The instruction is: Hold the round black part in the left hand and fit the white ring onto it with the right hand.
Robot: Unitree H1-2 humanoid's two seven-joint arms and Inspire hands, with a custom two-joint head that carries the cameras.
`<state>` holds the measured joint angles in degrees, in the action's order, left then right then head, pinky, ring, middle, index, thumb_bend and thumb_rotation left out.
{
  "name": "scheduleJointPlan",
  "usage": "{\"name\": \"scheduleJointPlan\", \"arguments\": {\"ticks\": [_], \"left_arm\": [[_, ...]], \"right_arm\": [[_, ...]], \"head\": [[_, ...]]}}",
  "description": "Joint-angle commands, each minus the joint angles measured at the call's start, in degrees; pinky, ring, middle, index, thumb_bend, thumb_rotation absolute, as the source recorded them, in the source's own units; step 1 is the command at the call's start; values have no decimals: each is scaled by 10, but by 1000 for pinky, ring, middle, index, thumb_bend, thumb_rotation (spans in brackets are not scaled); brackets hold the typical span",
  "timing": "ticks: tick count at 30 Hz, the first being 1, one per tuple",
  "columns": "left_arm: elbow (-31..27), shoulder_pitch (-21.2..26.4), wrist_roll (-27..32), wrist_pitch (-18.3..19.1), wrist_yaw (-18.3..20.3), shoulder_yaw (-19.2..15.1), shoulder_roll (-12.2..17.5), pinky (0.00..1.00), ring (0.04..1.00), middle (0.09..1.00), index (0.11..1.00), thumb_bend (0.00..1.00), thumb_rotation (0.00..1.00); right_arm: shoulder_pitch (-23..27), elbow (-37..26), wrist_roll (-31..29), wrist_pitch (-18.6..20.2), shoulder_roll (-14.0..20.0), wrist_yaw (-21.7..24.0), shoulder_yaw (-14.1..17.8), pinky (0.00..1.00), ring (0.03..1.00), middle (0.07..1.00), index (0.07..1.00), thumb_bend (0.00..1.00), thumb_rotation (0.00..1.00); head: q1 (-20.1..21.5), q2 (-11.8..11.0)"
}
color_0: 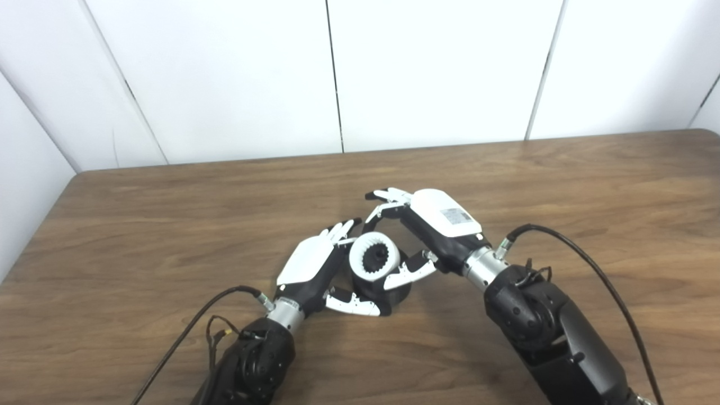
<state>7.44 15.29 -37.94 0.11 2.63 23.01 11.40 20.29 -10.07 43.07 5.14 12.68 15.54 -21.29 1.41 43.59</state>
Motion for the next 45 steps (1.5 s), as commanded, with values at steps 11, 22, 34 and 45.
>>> {"name": "scheduleJointPlan", "arguments": {"ticks": [11,22,34,45], "left_arm": [[-10,0,-18,17,19,7,11,1000,1000,1000,666,968,368],[-12,1,-16,20,19,6,6,1000,1000,1000,666,976,372],[-8,3,-18,17,12,7,4,1000,1000,1000,662,981,394],[-10,3,-16,22,19,9,1,1000,1000,1000,668,978,390]], "right_arm": [[13,-29,-2,-3,0,-7,24,852,917,894,619,767,269],[6,-19,-1,-7,2,-7,22,858,919,894,621,772,256],[10,-16,-4,-10,4,-4,19,854,921,894,618,775,254],[16,-19,-1,-11,-2,-2,11,861,924,898,618,760,269]], "head": [[-2,8],[-6,11],[-8,13],[-10,14]]}}
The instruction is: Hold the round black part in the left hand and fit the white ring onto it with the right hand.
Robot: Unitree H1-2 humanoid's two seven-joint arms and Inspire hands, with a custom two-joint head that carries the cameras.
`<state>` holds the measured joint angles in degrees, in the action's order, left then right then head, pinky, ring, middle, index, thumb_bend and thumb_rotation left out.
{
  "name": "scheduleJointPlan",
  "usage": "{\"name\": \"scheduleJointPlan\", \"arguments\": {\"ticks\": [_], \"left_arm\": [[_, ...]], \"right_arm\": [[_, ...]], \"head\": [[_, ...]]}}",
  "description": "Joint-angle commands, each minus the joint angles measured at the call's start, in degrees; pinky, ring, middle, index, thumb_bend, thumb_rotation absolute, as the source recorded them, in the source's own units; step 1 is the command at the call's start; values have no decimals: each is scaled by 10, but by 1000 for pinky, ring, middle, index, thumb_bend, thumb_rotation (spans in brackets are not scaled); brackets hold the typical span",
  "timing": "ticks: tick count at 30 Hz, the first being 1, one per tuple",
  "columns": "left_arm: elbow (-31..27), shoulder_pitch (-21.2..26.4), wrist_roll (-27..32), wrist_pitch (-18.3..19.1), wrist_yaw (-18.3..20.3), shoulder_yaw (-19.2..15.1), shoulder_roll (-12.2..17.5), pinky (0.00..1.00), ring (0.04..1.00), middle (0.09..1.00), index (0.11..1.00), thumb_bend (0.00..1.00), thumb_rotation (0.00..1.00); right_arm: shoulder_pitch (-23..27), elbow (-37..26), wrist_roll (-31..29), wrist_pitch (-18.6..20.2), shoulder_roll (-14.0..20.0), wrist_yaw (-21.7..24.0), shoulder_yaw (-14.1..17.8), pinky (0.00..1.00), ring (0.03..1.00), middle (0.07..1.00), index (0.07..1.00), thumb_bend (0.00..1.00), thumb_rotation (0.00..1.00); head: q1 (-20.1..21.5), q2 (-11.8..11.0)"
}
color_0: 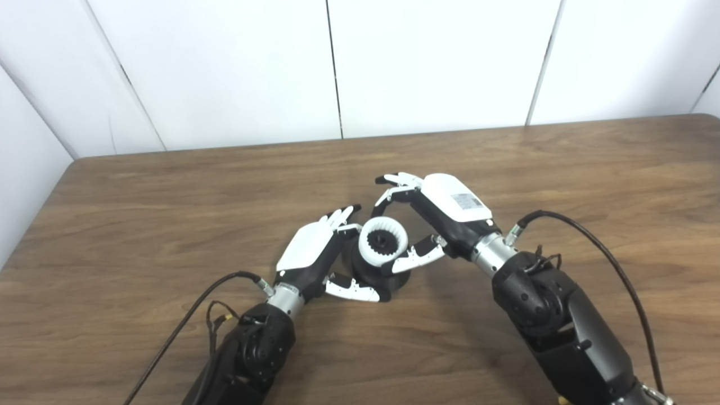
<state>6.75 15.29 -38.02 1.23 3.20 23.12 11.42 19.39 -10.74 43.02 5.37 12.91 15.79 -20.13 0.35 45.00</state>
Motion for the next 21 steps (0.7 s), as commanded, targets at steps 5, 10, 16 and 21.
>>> {"name": "scheduleJointPlan", "arguments": {"ticks": [5,10,16,21], "left_arm": [[-5,2,-14,13,14,7,-1,1000,1000,1000,667,978,381],[-3,1,-17,10,12,9,-1,1000,1000,1000,666,974,378],[-5,0,-17,16,14,9,-2,1000,1000,1000,668,979,382],[-5,-1,-14,13,13,7,0,1000,1000,1000,665,974,359]], "right_arm": [[30,-13,-1,-15,-9,-7,-2,858,919,897,618,765,269],[32,-16,3,-8,-11,-2,-5,864,919,900,617,767,274],[29,-16,2,-7,-11,-2,-6,859,917,898,619,771,253],[28,-14,2,-10,-10,-4,-5,847,912,893,616,773,250]], "head": [[0,2],[1,3],[1,4],[1,5]]}}
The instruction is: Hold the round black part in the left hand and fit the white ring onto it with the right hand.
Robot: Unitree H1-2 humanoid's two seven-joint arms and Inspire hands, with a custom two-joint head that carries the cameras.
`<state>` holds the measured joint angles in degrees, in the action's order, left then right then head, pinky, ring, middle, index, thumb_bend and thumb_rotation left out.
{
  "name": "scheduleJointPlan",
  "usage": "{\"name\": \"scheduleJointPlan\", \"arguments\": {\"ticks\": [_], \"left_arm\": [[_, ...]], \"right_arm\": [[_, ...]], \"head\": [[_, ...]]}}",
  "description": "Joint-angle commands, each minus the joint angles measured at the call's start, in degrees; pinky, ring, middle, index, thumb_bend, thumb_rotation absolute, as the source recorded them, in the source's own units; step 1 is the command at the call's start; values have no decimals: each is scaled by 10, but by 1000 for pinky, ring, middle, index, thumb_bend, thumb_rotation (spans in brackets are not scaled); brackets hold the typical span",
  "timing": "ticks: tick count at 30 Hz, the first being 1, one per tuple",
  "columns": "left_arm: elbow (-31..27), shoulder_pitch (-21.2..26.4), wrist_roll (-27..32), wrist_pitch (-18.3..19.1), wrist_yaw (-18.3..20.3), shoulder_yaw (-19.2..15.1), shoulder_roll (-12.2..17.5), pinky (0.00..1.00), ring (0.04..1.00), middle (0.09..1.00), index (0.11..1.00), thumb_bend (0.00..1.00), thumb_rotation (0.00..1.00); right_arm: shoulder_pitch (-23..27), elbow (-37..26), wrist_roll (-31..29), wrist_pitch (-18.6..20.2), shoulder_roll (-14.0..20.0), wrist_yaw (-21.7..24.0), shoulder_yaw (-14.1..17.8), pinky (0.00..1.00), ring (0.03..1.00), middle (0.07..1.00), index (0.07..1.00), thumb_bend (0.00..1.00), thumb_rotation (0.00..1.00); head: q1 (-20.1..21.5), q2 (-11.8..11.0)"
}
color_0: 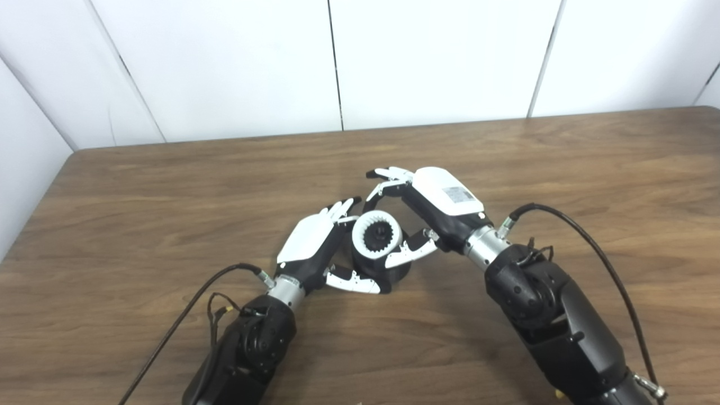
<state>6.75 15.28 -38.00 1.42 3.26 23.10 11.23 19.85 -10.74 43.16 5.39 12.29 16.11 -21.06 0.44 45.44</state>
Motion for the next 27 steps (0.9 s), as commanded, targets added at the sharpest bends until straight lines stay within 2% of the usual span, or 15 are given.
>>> {"name": "scheduleJointPlan", "arguments": {"ticks": [1,25,27], "left_arm": [[-4,-1,-13,10,13,7,2,1000,1000,1000,665,973,357],[-5,1,-17,8,13,7,9,1000,1000,1000,667,976,401],[-6,1,-16,10,15,6,8,1000,1000,1000,666,978,409]], "right_arm": [[23,-14,1,-9,-4,-7,4,848,912,892,615,775,250],[22,-12,0,-8,2,-6,8,872,919,896,619,762,255],[22,-14,1,-4,3,-2,7,879,925,903,650,776,282]], "head": [[0,0],[6,2],[6,2]]}}
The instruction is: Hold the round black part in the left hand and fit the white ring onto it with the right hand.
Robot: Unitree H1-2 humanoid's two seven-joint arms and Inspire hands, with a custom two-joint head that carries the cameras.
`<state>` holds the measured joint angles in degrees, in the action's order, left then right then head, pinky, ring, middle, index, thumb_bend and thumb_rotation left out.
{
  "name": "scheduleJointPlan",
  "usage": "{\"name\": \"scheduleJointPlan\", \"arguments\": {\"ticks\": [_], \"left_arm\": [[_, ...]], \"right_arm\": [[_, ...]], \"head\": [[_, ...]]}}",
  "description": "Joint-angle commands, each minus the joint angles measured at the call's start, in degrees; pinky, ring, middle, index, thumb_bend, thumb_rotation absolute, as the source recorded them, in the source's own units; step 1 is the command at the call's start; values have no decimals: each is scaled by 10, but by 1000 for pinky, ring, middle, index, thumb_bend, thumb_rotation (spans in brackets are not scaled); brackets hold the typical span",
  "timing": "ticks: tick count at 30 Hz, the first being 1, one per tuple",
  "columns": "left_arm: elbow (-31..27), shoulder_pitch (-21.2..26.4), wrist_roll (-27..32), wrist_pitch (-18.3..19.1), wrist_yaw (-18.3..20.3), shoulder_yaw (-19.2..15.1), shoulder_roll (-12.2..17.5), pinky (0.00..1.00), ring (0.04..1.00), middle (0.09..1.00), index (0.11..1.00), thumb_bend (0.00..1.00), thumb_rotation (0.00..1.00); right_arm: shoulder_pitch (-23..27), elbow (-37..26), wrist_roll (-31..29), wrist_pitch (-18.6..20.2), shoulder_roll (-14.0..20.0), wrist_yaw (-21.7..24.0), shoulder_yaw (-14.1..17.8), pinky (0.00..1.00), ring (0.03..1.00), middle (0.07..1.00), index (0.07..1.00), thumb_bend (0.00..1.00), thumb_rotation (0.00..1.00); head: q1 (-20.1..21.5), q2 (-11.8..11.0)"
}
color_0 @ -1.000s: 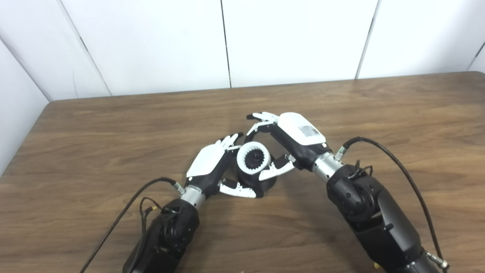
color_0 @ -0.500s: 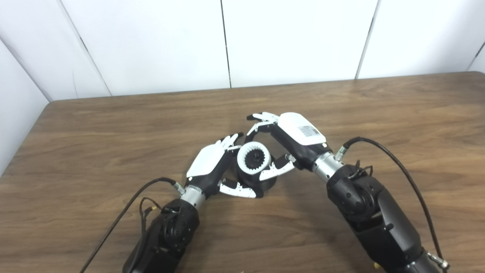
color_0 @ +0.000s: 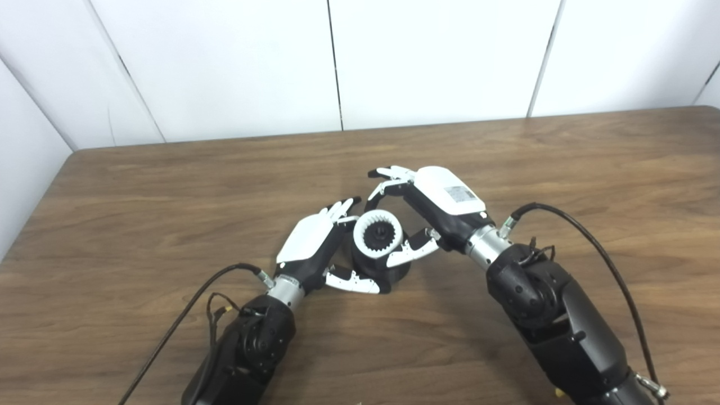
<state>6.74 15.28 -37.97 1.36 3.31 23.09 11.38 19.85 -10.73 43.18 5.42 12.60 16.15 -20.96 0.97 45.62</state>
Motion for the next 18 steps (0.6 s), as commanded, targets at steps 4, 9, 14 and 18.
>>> {"name": "scheduleJointPlan", "arguments": {"ticks": [4,9,14,18], "left_arm": [[-4,2,-15,6,12,6,7,1000,1000,1000,663,977,410],[-1,3,-18,1,6,7,6,1000,1000,1000,655,977,412],[-1,4,-19,2,7,7,5,1000,1000,1000,656,975,413],[-1,4,-21,3,8,8,6,1000,1000,1000,659,974,417]], "right_arm": [[26,-21,4,11,4,23,3,905,949,933,755,860,361],[27,-24,2,16,4,35,6,899,950,948,806,929,379],[26,-27,0,20,5,42,8,898,955,955,817,933,389],[25,-28,2,21,6,42,6,902,959,957,826,927,391]], "head": [[0,1],[0,1],[-4,2],[-3,3]]}}
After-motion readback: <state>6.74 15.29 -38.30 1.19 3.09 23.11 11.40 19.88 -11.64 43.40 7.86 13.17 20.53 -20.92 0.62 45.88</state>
